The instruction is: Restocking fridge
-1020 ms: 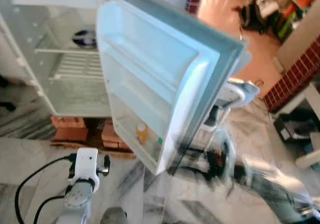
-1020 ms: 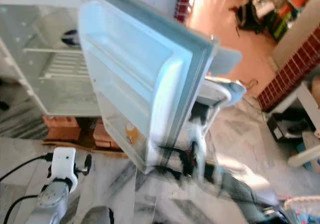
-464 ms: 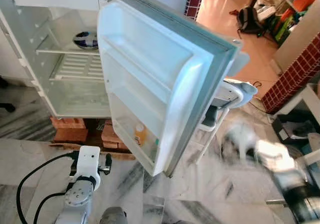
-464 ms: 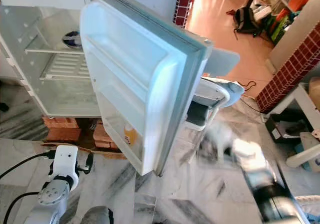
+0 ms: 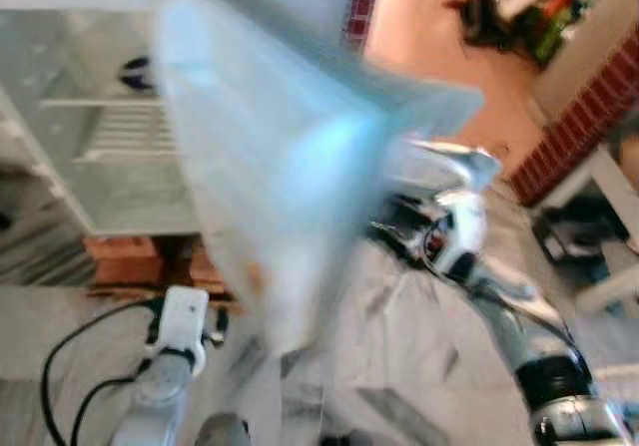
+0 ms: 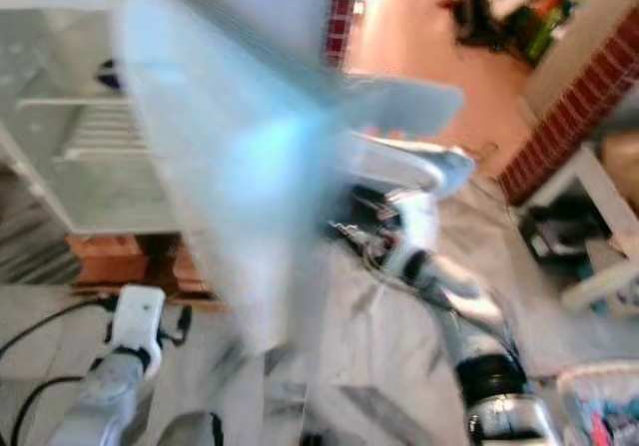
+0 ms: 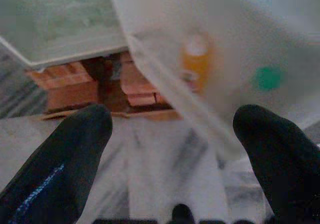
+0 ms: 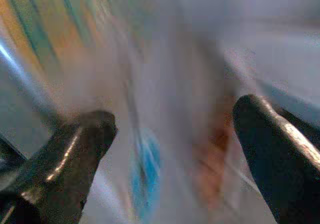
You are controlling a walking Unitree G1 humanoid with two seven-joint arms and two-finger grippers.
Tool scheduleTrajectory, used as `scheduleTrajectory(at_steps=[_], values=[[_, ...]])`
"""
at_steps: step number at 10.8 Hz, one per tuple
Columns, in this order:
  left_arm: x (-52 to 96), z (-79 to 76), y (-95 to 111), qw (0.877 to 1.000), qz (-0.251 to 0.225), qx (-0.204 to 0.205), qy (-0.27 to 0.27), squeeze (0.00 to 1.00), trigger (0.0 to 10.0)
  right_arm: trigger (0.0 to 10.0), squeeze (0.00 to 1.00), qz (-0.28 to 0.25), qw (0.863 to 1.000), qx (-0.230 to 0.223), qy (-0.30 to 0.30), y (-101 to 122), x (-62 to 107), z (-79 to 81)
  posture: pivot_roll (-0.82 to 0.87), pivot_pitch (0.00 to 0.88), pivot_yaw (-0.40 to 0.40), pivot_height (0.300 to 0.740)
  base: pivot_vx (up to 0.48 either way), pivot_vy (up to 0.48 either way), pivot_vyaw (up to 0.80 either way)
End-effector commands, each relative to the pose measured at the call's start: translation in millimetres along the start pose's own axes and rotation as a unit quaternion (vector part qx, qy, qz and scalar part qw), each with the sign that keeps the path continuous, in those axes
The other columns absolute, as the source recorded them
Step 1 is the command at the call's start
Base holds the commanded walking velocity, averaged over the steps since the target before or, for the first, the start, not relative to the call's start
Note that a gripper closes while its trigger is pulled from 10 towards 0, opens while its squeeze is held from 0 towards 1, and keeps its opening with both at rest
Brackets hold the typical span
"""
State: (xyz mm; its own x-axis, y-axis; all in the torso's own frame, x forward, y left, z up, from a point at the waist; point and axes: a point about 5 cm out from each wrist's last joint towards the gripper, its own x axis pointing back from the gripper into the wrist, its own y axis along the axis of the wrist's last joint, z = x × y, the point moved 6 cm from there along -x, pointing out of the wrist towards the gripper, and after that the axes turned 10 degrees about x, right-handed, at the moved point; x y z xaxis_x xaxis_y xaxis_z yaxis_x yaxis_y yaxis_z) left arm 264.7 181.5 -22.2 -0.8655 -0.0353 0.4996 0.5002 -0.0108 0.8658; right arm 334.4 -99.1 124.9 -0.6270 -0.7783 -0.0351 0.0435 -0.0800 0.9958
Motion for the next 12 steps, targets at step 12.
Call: scheduleTrajectory(at_steps=[12], values=[[21.8,58.6,86.0,0.971,-0.204,-0.029,0.124,0.00,10.0,10.0,0.00,0.028,0.962,0.051,-0.266,-36.5,19.0,-53.6,0.21,0.083,-0.098,0.740,0.000,0.040,0.00]])
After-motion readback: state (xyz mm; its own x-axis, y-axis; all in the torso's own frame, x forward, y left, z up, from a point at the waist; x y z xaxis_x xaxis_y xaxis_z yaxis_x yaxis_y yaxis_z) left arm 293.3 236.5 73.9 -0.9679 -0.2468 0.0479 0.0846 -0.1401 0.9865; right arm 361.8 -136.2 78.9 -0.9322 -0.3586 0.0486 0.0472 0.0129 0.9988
